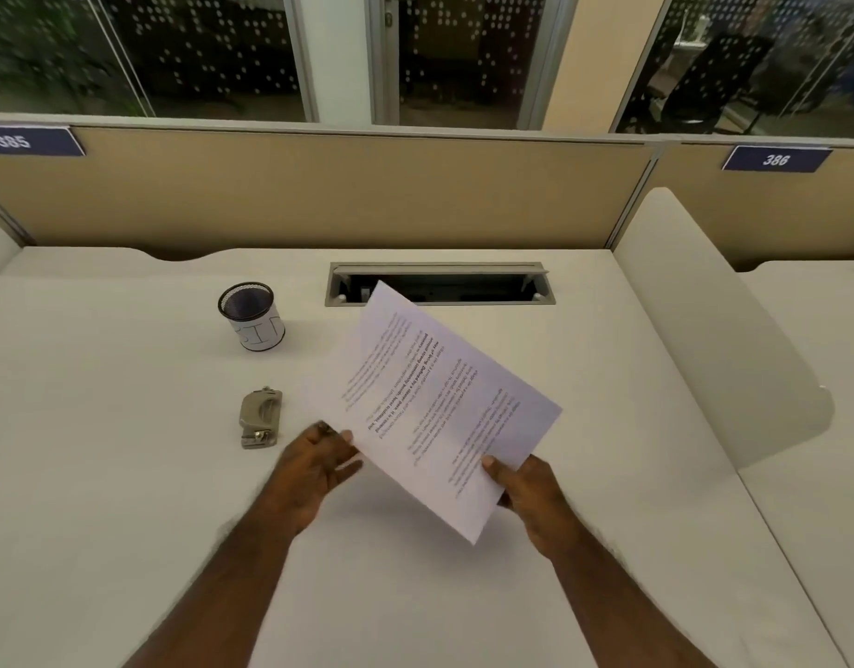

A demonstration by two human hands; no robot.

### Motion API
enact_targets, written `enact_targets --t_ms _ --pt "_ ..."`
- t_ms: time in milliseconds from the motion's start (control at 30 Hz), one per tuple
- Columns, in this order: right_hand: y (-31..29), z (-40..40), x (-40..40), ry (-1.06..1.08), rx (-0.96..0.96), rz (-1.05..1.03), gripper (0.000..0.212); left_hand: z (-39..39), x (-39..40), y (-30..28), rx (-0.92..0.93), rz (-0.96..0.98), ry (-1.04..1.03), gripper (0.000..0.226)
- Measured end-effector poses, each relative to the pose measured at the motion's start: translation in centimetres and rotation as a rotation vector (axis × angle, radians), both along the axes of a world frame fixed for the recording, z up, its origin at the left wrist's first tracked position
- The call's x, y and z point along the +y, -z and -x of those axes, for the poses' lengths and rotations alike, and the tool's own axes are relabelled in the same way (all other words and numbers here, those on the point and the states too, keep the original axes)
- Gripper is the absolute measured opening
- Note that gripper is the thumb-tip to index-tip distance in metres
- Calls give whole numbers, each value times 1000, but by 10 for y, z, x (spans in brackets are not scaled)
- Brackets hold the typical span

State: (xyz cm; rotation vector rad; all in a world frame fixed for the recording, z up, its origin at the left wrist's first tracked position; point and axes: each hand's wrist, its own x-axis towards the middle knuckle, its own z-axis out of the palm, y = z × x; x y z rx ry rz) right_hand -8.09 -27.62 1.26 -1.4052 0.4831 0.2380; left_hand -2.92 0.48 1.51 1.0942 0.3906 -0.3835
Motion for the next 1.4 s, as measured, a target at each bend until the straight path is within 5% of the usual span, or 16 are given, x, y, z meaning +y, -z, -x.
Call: enact_targets --t_ms 233,367,433,500,767,933,1100,1200,1400 --pt "-20 -19 -34 -122 -141 265 15 -24 59 -30 -306 -440 309 29" --pt "-16 -25 -34 -191 -211 330 14 -12 58 -26 -465 -566 321 22" --pt "-6 -23 -31 -186 -175 381 20 -5 54 -12 -424 -715 327 8" --pt "4 -22 -28 -185 -150 388 21 1 49 2 -319 -805 282 20" --pt "14 -29 -30 -169 -139 430 23 4 42 11 -285 -882 231 26" --pt "8 -24 -17 68 68 221 80 6 34 4 -162 -390 -42 26" --pt "3 -20 17 -191 169 -121 42 17 0 9 71 -25 -122 28" --pt "2 -29 34 -130 105 -68 24 24 -21 15 157 38 -117 34" --pt "9 -45 37 -100 115 -41 20 27 -19 20 207 43 -65 41"
